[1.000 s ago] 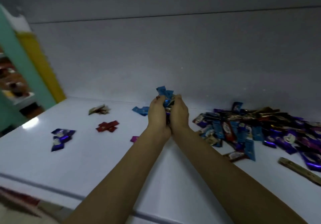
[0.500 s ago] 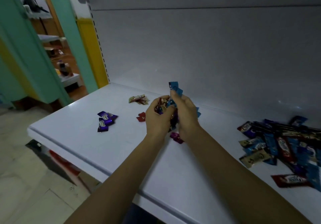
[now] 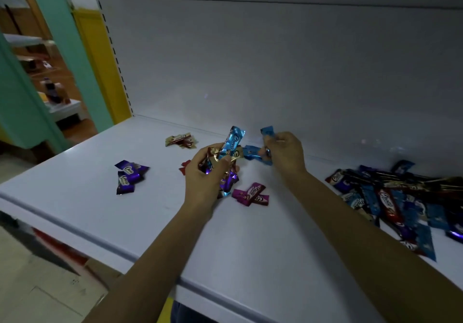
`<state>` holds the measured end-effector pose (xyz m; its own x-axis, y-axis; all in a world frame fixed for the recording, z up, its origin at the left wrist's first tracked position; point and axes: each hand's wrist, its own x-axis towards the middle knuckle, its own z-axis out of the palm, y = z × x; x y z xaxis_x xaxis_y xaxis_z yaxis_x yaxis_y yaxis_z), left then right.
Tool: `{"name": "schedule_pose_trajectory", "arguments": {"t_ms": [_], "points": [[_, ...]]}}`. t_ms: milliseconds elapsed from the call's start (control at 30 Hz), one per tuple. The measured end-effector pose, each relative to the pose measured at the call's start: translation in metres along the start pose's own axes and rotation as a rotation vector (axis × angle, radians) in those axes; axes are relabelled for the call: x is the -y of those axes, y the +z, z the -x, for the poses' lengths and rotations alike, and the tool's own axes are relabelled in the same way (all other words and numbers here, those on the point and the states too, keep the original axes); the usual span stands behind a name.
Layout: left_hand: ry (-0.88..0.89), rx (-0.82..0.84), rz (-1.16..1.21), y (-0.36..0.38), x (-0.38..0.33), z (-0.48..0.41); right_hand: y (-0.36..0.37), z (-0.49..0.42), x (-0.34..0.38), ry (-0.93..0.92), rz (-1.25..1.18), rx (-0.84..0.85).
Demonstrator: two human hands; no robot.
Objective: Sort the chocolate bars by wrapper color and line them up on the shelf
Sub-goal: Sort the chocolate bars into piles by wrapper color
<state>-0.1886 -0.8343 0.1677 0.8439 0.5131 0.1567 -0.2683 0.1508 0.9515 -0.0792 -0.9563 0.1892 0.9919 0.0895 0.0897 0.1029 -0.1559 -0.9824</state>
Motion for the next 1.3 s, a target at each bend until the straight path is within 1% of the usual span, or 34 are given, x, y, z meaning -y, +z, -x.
{"name": "schedule_pose_trajectory", "arguments": {"t_ms": [67, 100, 300, 333, 400, 433, 467, 533, 567, 600, 633, 700, 767, 800, 833, 933, 967, 1000, 1067, 1100, 1133, 1200, 1233, 1267, 1300], "points": [[-0.011, -0.007, 0.021, 0.0, 0.002, -0.003, -0.008, -0.008, -0.018, -0.117, 0.359, -0.059], [-0.016, -0.011, 0.028, 0.0, 0.003, -0.004, -0.009, -0.011, -0.026, -0.148, 0.471, -0.07], [0.008, 0.024, 0.001, 0.0, 0.005, -0.004, -0.002, -0.019, -0.036, -0.168, 0.64, -0.042], [0.007, 0.02, 0.006, 0.0, 0.006, -0.004, -0.001, -0.017, -0.034, -0.189, 0.609, -0.061], [0.009, 0.016, 0.013, -0.001, 0.005, -0.005, 0.004, -0.007, -0.019, -0.214, 0.381, -0.048], [0.012, 0.019, 0.015, -0.001, 0.005, -0.005, 0.006, 0.0, -0.008, -0.197, 0.247, 0.016], [0.019, 0.022, 0.013, -0.001, 0.004, -0.005, 0.009, 0.006, 0.002, -0.157, 0.149, 0.12], [0.036, 0.024, -0.013, 0.0, 0.004, -0.004, 0.013, 0.017, 0.016, -0.096, 0.066, 0.323], [0.041, 0.028, -0.027, -0.001, 0.004, -0.004, 0.015, 0.02, 0.017, -0.098, 0.034, 0.379], [0.043, 0.031, -0.031, -0.001, 0.004, -0.004, 0.017, 0.021, 0.018, -0.099, 0.004, 0.396], [0.039, 0.031, -0.024, -0.001, 0.005, -0.004, 0.019, 0.02, 0.018, -0.086, -0.027, 0.384], [0.024, 0.032, 0.008, -0.002, 0.004, -0.002, 0.022, 0.013, 0.016, -0.002, -0.144, 0.324], [0.022, 0.035, 0.021, -0.003, 0.002, 0.0, 0.018, 0.002, 0.015, 0.085, -0.273, 0.209], [0.022, 0.034, 0.015, -0.003, 0.003, -0.001, 0.015, -0.005, 0.012, 0.08, -0.259, 0.133], [0.022, 0.033, 0.012, -0.003, 0.003, -0.001, 0.011, -0.012, 0.007, 0.028, -0.163, 0.06], [0.02, 0.018, -0.008, -0.003, 0.006, -0.004, -0.001, -0.023, -0.013, -0.24, 0.342, -0.062], [0.021, 0.012, -0.014, -0.003, 0.007, -0.005, -0.003, -0.025, -0.019, -0.273, 0.424, -0.071], [0.023, 0.007, -0.015, -0.003, 0.007, -0.005, -0.005, -0.026, -0.024, -0.266, 0.44, -0.058], [0.027, -0.009, -0.026, -0.003, 0.008, -0.006, -0.006, -0.028, -0.033, -0.202, 0.441, -0.01], [0.029, -0.016, -0.037, -0.003, 0.009, -0.006, -0.005, -0.028, -0.037, -0.183, 0.478, 0.009], [0.028, -0.022, -0.047, -0.003, 0.009, -0.006, -0.005, -0.027, -0.041, -0.191, 0.539, 0.011], [0.018, -0.034, -0.043, -0.002, 0.009, -0.007, -0.004, -0.025, -0.047, -0.303, 0.615, -0.046], [0.017, -0.04, -0.035, -0.003, 0.009, -0.007, -0.003, -0.021, -0.047, -0.375, 0.585, -0.07], [0.021, -0.042, -0.029, -0.003, 0.008, -0.007, -0.001, -0.015, -0.042, -0.415, 0.496, -0.064], [0.026, -0.044, -0.029, -0.003, 0.008, -0.007, 0.001, -0.009, -0.034, -0.409, 0.368, -0.014]]}}
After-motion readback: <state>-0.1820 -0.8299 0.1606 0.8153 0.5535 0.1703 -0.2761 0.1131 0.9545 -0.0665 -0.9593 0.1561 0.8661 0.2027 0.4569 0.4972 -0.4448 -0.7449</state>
